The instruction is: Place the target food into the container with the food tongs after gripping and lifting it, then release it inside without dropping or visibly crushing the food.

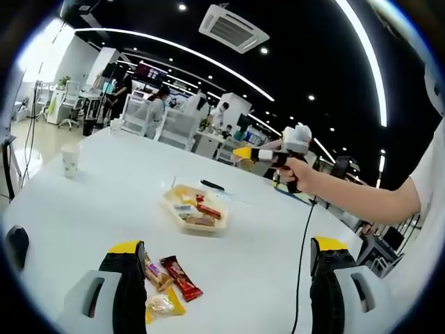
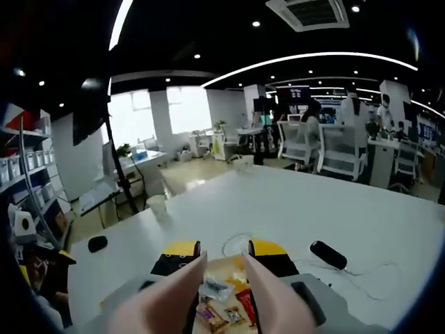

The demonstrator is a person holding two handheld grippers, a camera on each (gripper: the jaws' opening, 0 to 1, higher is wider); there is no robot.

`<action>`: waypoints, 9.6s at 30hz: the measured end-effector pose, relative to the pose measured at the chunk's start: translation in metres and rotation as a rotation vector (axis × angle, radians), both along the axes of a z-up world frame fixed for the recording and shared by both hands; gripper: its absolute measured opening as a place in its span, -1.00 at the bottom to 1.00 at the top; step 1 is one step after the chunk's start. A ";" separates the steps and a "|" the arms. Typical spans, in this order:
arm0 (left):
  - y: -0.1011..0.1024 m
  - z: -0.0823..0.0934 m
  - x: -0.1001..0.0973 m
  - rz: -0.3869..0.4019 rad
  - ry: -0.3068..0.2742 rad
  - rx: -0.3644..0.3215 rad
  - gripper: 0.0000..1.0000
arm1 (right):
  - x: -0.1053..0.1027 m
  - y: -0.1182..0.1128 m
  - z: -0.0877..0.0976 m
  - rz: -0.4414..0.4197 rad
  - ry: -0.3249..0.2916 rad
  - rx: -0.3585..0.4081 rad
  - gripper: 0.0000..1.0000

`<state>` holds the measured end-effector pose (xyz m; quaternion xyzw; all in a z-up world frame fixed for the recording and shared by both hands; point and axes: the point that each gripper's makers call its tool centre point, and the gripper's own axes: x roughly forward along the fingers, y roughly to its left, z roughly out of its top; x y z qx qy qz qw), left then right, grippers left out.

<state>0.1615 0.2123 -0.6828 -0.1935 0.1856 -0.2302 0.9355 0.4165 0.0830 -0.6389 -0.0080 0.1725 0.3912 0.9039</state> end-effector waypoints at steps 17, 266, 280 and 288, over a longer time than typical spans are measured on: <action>-0.004 -0.004 -0.002 -0.008 -0.004 0.005 0.99 | -0.036 0.006 -0.017 -0.125 0.062 0.086 -0.46; -0.047 0.021 0.012 -0.006 -0.049 -0.116 0.98 | -0.174 0.023 -0.113 -0.033 0.346 0.191 -0.56; -0.064 -0.001 0.018 -0.122 -0.026 -0.064 0.98 | -0.179 0.000 -0.114 -0.087 0.382 0.215 -0.55; -0.085 -0.016 0.028 -0.189 -0.018 -0.017 0.99 | -0.173 -0.021 -0.118 -0.091 0.400 0.189 -0.55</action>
